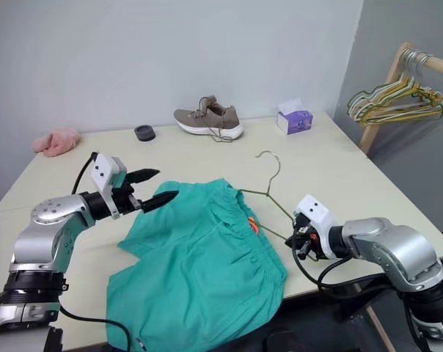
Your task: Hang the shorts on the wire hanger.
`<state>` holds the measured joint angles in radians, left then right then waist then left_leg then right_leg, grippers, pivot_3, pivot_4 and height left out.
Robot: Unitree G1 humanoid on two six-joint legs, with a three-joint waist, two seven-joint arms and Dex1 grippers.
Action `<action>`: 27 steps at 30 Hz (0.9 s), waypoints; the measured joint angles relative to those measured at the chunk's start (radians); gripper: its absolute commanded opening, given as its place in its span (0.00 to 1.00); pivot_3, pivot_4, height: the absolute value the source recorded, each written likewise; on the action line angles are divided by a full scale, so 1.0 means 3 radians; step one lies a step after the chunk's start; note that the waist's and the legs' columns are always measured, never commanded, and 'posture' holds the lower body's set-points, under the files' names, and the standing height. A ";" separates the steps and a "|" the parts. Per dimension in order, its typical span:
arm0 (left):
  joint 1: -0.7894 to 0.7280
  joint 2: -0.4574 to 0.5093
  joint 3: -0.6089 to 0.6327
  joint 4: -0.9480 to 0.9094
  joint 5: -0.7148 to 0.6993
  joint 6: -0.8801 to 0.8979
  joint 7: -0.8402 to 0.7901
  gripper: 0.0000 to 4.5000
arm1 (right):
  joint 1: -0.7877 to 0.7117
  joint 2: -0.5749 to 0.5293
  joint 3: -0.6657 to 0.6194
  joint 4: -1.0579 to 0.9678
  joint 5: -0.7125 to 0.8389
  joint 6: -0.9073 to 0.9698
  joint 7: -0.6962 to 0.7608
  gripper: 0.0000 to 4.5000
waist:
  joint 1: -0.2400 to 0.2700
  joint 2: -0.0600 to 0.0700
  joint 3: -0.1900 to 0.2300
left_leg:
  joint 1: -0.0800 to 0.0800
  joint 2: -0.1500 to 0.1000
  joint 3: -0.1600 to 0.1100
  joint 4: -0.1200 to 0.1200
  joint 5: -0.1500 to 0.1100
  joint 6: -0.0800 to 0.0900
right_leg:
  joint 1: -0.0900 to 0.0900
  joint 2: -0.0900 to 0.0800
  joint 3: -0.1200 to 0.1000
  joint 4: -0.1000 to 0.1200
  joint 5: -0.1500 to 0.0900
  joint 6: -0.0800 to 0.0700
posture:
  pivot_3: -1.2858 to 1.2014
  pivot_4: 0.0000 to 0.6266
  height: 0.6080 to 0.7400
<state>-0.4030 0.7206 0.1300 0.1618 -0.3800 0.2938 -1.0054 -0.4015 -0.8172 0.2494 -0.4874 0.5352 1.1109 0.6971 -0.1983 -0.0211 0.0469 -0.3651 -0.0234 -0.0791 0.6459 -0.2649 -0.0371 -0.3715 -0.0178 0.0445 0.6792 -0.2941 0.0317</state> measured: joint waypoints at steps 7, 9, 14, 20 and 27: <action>-0.0143 0.0176 -0.0410 -0.0048 0.0241 -0.0338 -0.0571 0.99 | -0.0171 -0.0217 0.0487 -0.0120 -0.0570 -0.0735 0.0297 0.00 | 0.0020 0.0000 0.0001 | -0.0003 -0.0002 -0.0003 0.0000 0.0000 0.0000 | -0.0001 -0.0003 -0.0004 -0.0002 0.0000 0.0000 | 0.43 0.00 1.00; -0.0204 0.0174 -0.0509 -0.0088 0.0317 -0.0458 -0.0661 0.99 | -0.0181 -0.0216 0.0564 -0.0121 -0.0688 -0.0867 0.0357 0.00 | 0.0016 0.0000 0.0001 | -0.0002 -0.0002 -0.0003 0.0001 0.0000 0.0000 | 0.0000 -0.0003 -0.0003 -0.0002 0.0000 0.0000 | 0.43 0.00 1.00; -0.0204 0.0177 -0.0754 -0.0166 0.0417 -0.0586 -0.0893 0.99 | -0.0266 -0.0171 0.0636 -0.0105 -0.0862 -0.0998 0.0456 0.00 | -0.0015 0.0001 0.0001 | -0.0001 -0.0001 -0.0002 0.0000 0.0000 0.0000 | -0.0001 -0.0002 -0.0001 0.0001 0.0000 0.0000 | 0.42 0.00 1.00; -0.0097 0.0274 -0.0877 -0.0104 0.0587 -0.0726 -0.1048 0.99 | -0.0339 -0.0115 0.0646 -0.0106 -0.0944 -0.1086 0.0569 0.00 | -0.0037 0.0002 0.0001 | -0.0001 -0.0001 -0.0004 0.0001 0.0000 0.0000 | -0.0001 -0.0002 -0.0003 0.0002 0.0000 0.0000 | 0.42 0.00 1.00; -0.0104 0.0169 -0.0878 0.0052 0.0671 -0.0799 -0.0986 0.73 | -0.0361 -0.0078 0.0646 -0.0138 -0.0967 -0.1133 0.0642 0.00 | -0.0036 0.0002 0.0001 | -0.0001 -0.0001 -0.0005 0.0002 0.0000 0.0000 | 0.0000 -0.0003 -0.0003 0.0002 0.0000 0.0000 | 0.42 0.00 1.00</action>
<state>-0.4342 0.7712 -0.1333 0.1774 -0.1788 0.0543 -1.3014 -0.5098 -0.8405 0.4431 -0.5290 0.2451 0.7711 0.8898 -0.2091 -0.0206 0.0473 -0.3655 -0.0238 -0.0805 0.6465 -0.2648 -0.0371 -0.3716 -0.0188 0.0436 0.6796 -0.2941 0.0316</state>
